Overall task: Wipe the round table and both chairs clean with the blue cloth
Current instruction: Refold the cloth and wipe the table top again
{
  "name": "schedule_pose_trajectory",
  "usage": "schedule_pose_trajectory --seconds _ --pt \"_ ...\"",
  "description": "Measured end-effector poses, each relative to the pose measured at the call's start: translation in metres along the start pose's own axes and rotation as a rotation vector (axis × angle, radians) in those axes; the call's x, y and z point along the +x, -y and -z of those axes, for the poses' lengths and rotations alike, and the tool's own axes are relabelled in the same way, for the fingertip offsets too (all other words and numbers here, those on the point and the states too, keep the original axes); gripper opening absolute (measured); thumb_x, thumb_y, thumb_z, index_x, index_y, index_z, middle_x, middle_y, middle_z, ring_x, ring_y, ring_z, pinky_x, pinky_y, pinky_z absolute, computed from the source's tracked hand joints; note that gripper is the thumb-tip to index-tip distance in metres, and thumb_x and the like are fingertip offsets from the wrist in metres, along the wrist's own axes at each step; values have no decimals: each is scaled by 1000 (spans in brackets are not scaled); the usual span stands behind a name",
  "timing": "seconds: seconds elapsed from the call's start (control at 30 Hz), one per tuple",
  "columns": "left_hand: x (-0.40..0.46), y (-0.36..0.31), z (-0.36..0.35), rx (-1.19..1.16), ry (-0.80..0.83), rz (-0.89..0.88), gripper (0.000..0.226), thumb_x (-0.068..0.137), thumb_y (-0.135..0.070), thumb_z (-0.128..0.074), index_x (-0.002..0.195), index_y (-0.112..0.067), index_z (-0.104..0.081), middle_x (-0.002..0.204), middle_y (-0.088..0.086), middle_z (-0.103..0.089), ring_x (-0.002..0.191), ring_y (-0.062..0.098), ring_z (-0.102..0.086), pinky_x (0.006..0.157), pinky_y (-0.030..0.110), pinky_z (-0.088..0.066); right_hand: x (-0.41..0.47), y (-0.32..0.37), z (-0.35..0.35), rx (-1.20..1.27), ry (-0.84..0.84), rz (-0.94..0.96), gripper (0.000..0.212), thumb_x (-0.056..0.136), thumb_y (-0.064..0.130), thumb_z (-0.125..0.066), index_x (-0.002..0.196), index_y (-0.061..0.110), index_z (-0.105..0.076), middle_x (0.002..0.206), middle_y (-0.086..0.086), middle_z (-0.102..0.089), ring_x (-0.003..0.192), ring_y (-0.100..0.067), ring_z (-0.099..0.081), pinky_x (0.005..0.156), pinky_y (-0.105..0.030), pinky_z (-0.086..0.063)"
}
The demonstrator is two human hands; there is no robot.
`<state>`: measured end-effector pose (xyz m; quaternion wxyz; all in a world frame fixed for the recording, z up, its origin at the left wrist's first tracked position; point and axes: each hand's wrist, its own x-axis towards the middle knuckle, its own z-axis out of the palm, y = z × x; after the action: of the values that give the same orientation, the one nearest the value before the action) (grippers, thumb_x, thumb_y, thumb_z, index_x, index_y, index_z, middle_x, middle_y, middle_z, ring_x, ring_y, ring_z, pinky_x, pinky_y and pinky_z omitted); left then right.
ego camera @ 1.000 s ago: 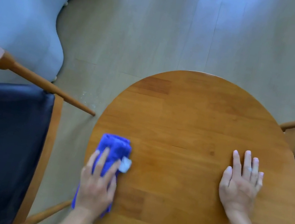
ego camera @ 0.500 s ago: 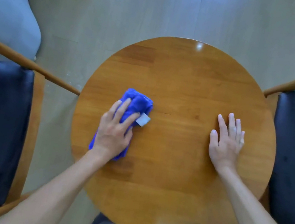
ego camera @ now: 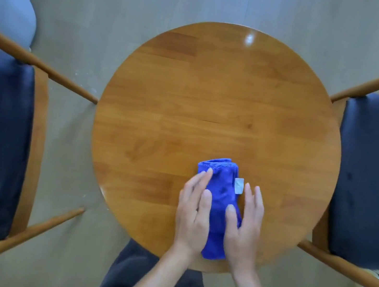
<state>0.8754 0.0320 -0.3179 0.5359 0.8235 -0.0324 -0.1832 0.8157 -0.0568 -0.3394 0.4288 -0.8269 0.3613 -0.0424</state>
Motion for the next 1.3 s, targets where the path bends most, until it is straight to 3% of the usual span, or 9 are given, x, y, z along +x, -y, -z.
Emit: schedule_pose_trajectory --seconds 0.2,0.37,0.5,0.67,0.8,0.87,1.0,1.13,1.3 --pt "82 53 102 490 -70 -19 55 90 -37 -35 141 -18 -44 149 8 -38 140 28 -29 114 44 -20 -8 45 -97 -515 -152 -41 74 78 52 -62 144 27 -43 146 -18 -43 122 -39 -47 93 -50 -42" --pt "105 60 108 770 27 12 50 97 -28 -47 146 -26 -36 158 6 -19 146 29 -10 116 53 -8 -75 7 -99 -516 56 592 46 86 28 -65 131 34 -55 139 -10 -54 114 -34 -59 90 -43 -49" --pt "102 63 98 922 140 37 62 91 -57 -36 149 -37 -23 160 3 0 146 28 9 115 56 4 -55 -82 6 -577 121 868 58 76 22 -71 130 34 -55 141 -6 -48 117 -31 -57 90 -42 -50" --pt "101 62 93 999 143 22 84 75 -76 -26 149 -37 -19 160 6 3 145 32 10 114 59 2 75 -122 98 -692 -256 385 49 92 31 -55 138 19 -45 137 -20 -47 110 -41 -52 84 -52 -49" --pt "102 59 89 983 131 47 81 77 -71 -39 147 -34 -23 159 8 2 145 33 10 113 59 2 139 -68 59 -633 -607 -166 52 89 31 -57 139 16 -51 140 -21 -49 112 -45 -54 81 -52 -47" --pt "103 53 85 952 122 83 75 82 -62 -54 146 -32 -28 159 10 0 145 33 9 113 60 1 119 -34 12 -650 -583 -131 53 91 34 -54 142 19 -49 142 -20 -47 116 -42 -52 82 -49 -44" --pt "112 34 70 935 98 65 76 79 -60 -60 145 -34 -32 157 12 -1 145 32 8 112 65 -5 10 -5 -49 -625 -166 458 52 87 33 -60 138 28 -52 145 -13 -48 120 -37 -52 90 -45 -44" --pt "148 12 61 1022 217 98 104 66 -79 -55 148 -47 1 156 4 20 143 33 19 107 69 -8 8 -71 24 -590 122 815 40 94 29 -51 134 30 -54 145 -9 -49 119 -32 -56 90 -42 -48" --pt "170 8 54 1123 331 146 117 57 -88 -51 145 -47 15 153 8 29 141 40 19 103 71 -19 117 -114 105 -727 -260 455 45 95 34 -48 137 19 -47 140 -14 -46 113 -35 -53 84 -50 -49"
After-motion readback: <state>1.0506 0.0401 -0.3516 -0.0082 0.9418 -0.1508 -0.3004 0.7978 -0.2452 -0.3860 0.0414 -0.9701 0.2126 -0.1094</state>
